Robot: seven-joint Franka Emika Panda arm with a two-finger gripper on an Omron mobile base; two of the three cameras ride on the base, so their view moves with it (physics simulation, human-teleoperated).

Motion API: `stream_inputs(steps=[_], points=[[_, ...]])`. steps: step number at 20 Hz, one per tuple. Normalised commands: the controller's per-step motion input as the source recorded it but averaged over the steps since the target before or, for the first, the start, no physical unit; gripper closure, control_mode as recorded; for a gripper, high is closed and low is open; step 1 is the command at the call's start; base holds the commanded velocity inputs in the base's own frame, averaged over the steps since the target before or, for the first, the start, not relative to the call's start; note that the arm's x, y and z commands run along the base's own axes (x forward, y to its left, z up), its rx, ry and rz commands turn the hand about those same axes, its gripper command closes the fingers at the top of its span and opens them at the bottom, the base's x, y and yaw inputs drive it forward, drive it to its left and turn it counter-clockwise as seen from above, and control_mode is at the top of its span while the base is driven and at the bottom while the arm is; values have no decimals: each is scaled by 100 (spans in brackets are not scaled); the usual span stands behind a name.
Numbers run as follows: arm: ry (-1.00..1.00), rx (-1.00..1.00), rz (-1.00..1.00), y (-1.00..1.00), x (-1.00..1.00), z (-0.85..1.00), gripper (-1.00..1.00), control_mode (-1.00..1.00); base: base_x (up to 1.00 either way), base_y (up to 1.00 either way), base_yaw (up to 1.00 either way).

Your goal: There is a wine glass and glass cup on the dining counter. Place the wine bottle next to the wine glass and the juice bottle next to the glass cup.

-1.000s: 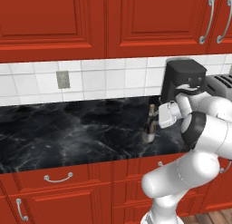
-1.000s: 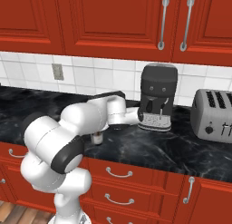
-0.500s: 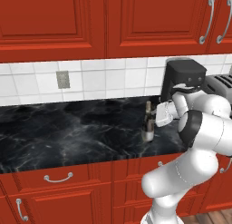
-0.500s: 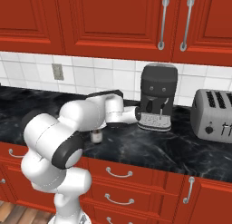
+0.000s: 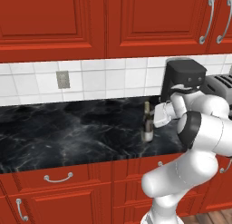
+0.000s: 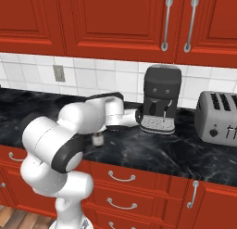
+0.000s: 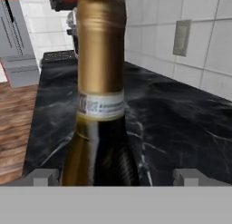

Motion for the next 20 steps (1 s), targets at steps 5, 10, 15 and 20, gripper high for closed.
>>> stream_inputs(steps=[5,10,15,20], points=[[-3,0,0,10,-18,1,-100,-100,0,0,0],[-4,1,0,5,-17,8,-100,-100,0,0,0],[-1,0,-1,13,-1,1,-100,-100,0,0,0],[0,0,-3,17,15,-3,-100,-100,0,0,0]])
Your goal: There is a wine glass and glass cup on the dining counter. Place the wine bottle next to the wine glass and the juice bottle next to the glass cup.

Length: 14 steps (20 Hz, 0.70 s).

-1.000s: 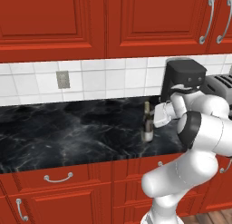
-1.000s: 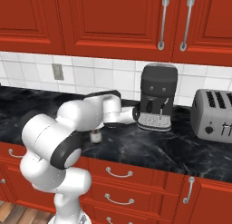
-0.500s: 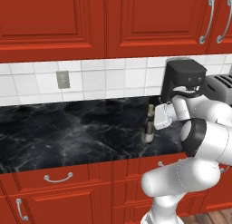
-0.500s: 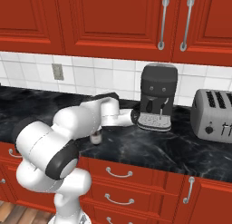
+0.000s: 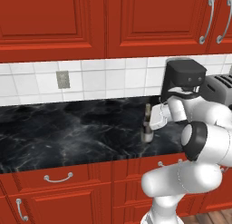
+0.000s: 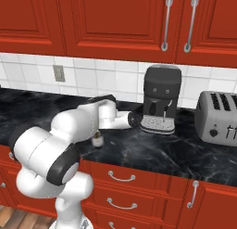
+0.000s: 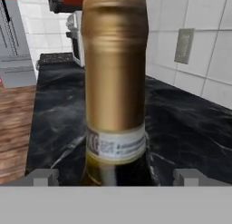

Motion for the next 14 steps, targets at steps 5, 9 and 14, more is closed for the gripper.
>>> stream_inputs(steps=[5,9,14], points=[[0,0,-1,6,11,0,100,-100,0,0,0],[0,3,0,-7,-7,3,100,-100,0,0,0],[0,3,0,0,-18,32,100,-100,0,0,0]])
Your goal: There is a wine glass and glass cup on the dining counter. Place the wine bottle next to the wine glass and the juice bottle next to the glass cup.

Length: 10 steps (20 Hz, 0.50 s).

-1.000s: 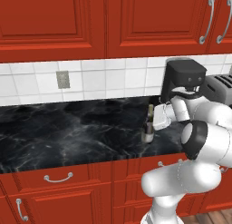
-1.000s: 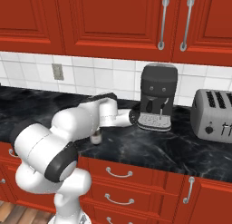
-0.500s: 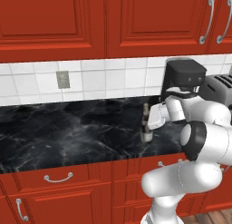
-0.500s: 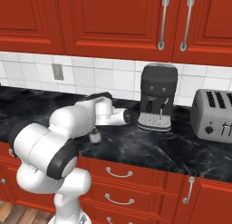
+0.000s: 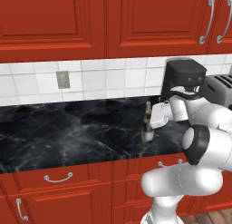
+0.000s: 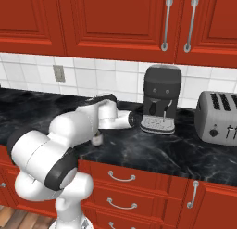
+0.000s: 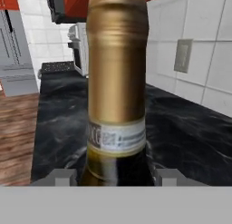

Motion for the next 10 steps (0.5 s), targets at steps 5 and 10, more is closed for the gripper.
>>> stream_inputs(steps=[5,10], points=[[0,0,0,0,-30,58,100,-100,0,0,0],[0,2,-2,0,-46,66,100,-100,0,0,0]])
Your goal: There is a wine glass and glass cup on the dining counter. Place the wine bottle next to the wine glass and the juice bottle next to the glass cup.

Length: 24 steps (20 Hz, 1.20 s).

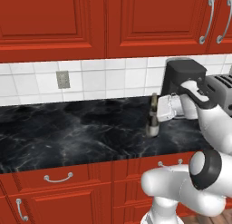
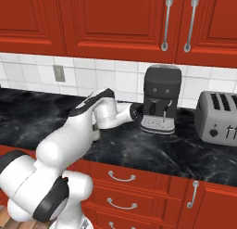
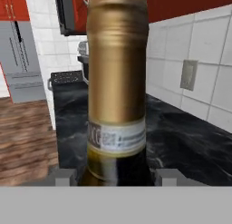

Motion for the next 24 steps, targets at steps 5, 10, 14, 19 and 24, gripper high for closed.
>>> stream_inputs(steps=[5,10,14,19,24], points=[[0,6,-2,0,-48,55,100,-100,0,0,0],[-5,7,0,2,-46,34,100,-100,0,0,0],[-11,2,-1,8,-52,27,100,-100,0,0,0],[-15,0,0,6,-53,27,100,-100,0,0,0],[-8,0,0,5,-48,25,100,-100,0,0,0]])
